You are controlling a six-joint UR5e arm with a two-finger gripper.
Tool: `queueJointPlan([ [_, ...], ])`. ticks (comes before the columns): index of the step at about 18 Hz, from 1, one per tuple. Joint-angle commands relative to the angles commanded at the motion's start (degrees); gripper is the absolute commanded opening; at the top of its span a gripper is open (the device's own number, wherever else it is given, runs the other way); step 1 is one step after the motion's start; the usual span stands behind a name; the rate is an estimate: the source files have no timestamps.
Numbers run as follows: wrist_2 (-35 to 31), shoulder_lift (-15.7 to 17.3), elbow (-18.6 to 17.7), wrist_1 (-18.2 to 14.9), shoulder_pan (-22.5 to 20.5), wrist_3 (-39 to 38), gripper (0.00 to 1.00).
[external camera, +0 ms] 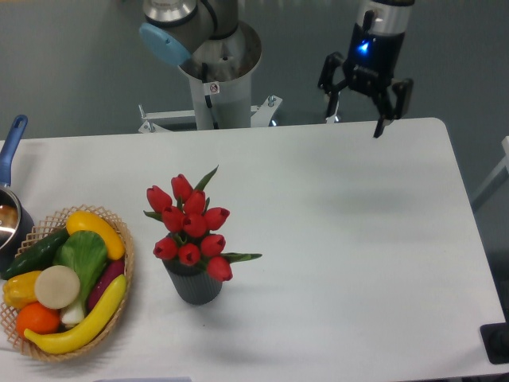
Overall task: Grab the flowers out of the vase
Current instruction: 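Move the open gripper down toward the red tulip stems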
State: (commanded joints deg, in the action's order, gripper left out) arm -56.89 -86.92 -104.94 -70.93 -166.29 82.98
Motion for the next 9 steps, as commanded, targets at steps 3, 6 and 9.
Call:
queueJointPlan([
  [3,4.76,-0.09,-1.84,0.09,0.09,-0.80,1.00],
  [6,7.40,0.00,-3.16,0.17,1.40,-0.80,1.00],
  [9,11.97,-1.31,-3.43,1.22,3.07,-0.45,1.00],
])
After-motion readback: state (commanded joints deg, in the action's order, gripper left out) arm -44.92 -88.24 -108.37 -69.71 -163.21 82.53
